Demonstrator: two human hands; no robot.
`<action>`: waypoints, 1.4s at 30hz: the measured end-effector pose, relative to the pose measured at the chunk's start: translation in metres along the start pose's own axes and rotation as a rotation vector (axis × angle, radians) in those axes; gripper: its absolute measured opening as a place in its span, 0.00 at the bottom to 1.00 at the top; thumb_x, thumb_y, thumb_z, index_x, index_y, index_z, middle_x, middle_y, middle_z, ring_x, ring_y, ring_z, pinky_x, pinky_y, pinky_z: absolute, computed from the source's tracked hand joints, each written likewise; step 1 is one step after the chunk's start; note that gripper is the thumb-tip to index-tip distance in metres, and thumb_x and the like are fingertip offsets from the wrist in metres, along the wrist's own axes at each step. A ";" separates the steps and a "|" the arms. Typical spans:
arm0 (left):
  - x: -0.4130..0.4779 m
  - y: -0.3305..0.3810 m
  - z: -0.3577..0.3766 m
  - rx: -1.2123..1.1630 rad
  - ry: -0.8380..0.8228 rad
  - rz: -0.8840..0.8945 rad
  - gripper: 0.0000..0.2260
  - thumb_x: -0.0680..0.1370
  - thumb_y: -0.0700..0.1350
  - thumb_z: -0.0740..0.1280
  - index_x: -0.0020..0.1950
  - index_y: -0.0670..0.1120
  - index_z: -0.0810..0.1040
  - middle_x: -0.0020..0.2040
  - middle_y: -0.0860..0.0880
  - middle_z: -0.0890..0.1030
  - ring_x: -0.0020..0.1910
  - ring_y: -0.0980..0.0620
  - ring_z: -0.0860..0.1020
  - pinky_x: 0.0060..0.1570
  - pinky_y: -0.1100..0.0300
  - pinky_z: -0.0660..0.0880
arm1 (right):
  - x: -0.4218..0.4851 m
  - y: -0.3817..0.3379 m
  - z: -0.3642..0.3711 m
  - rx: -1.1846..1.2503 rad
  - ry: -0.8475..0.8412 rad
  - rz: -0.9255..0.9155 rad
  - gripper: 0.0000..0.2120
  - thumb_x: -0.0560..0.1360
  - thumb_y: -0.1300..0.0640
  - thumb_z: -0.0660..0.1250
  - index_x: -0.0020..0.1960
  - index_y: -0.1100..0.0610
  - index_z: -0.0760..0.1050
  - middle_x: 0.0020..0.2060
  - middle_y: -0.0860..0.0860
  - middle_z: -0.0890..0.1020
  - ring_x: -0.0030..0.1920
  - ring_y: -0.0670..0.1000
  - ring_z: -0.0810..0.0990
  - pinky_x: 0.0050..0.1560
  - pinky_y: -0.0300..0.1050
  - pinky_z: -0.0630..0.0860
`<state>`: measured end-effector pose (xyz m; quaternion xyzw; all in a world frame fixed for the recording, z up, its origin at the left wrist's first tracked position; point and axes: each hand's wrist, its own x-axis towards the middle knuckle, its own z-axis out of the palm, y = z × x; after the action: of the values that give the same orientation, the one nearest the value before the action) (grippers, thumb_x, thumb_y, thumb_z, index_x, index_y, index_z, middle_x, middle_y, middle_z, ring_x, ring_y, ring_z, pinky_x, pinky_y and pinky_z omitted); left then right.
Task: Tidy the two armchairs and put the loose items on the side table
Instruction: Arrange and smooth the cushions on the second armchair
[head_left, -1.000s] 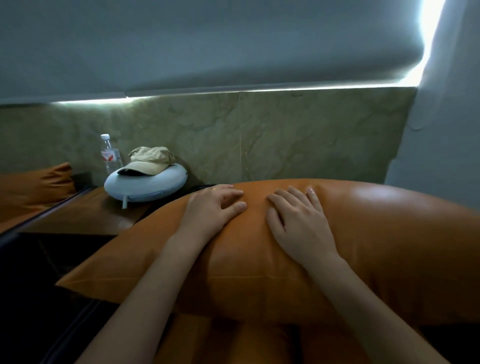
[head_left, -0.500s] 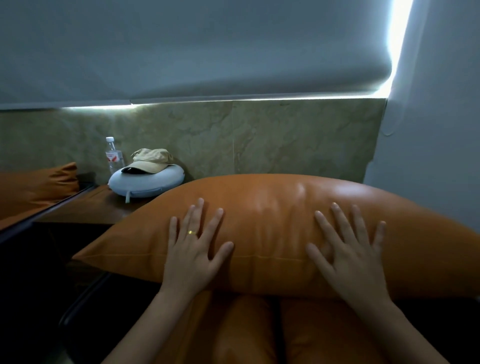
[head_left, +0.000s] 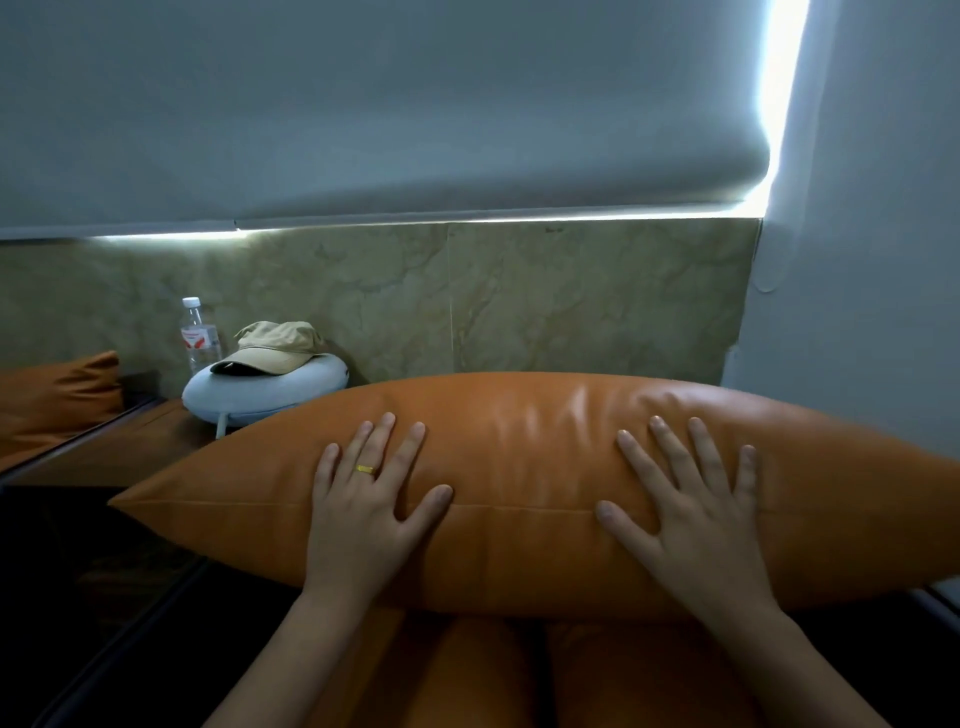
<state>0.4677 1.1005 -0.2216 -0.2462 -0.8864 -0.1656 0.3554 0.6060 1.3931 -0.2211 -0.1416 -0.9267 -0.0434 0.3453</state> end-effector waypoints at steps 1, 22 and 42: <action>0.007 -0.001 0.003 0.000 -0.007 -0.002 0.32 0.78 0.71 0.50 0.77 0.57 0.65 0.77 0.48 0.67 0.77 0.48 0.64 0.75 0.46 0.53 | 0.007 0.002 0.003 -0.001 -0.007 -0.001 0.36 0.75 0.25 0.46 0.78 0.40 0.61 0.78 0.50 0.63 0.81 0.56 0.52 0.76 0.70 0.43; 0.157 -0.022 0.151 0.010 -0.164 -0.004 0.34 0.76 0.73 0.45 0.76 0.59 0.67 0.75 0.50 0.71 0.75 0.51 0.66 0.75 0.49 0.55 | 0.160 0.047 0.145 0.037 -0.204 0.049 0.38 0.72 0.23 0.38 0.78 0.36 0.55 0.79 0.44 0.60 0.81 0.51 0.50 0.78 0.61 0.39; 0.273 -0.073 0.318 -0.116 -0.228 -0.010 0.38 0.72 0.76 0.45 0.68 0.57 0.78 0.65 0.51 0.81 0.66 0.49 0.76 0.68 0.46 0.67 | 0.300 0.076 0.302 0.069 -0.359 0.013 0.44 0.66 0.21 0.35 0.76 0.35 0.60 0.77 0.45 0.65 0.77 0.53 0.62 0.77 0.60 0.52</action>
<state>0.0823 1.2766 -0.2560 -0.2794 -0.9111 -0.1893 0.2368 0.2224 1.5890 -0.2558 -0.1412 -0.9735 0.0164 0.1793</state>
